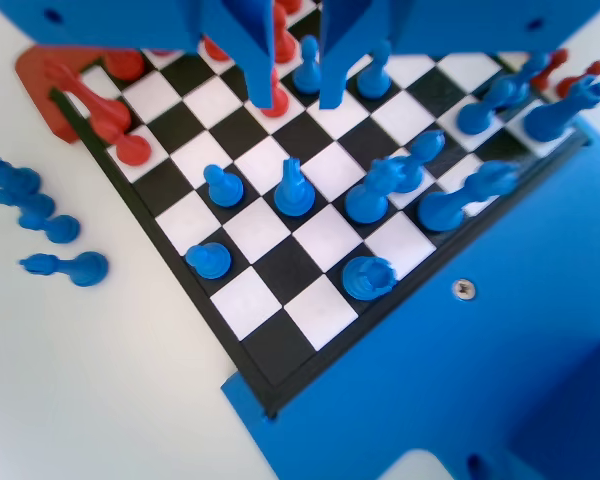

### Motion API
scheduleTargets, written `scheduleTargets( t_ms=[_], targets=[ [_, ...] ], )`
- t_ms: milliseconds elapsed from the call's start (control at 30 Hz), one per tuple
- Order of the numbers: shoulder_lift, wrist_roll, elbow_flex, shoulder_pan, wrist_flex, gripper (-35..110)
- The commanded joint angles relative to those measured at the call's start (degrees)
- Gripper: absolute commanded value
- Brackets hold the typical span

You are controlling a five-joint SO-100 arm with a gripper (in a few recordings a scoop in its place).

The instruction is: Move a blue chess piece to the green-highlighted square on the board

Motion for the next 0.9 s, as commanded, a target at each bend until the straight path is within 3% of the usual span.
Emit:
scheduleTargets(
  t_ms=[0,867],
  targets=[
    [-0.8,-0.4,0.7,-0.8,-2.7,8],
    [-6.5,-0.4,5.0,-3.5,-11.2,9]
  ],
)
